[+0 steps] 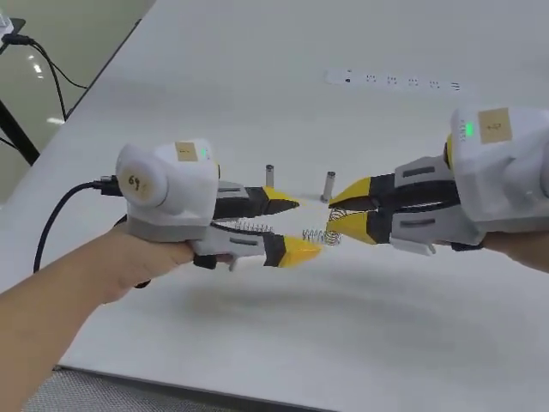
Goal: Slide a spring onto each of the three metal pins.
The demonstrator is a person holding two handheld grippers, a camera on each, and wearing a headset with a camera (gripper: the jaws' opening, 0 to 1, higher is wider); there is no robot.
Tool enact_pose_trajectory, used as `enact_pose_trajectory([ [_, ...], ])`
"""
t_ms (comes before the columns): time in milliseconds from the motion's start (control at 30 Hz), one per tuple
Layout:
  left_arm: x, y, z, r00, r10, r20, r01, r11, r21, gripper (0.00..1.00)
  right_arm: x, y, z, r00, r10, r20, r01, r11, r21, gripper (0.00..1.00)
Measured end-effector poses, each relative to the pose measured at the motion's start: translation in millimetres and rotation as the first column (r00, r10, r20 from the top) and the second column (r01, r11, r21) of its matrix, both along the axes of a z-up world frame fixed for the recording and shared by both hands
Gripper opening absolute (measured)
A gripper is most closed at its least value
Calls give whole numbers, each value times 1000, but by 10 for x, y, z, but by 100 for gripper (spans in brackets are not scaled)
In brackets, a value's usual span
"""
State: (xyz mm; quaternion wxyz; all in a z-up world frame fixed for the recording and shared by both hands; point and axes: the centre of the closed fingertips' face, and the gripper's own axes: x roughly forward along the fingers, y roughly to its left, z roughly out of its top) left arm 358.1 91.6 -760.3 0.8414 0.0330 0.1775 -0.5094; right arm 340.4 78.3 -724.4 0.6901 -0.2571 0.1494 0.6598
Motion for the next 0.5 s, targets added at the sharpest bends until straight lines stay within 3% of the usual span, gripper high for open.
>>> enact_pose_trajectory([
  [200,10,132,-2,999,36,9,-36,999,10,42,28,-13,8,1000,-11,7,11,1000,0,6],
  [400,2,310,-32,997,76,-5,-76,997,19,51,60,-33,-4,1000,-26,6,26,1000,-3,6],
  [500,5,404,-41,995,102,8,-102,994,27,56,69,-42,-14,1000,-28,7,28,1000,-6,6],
])
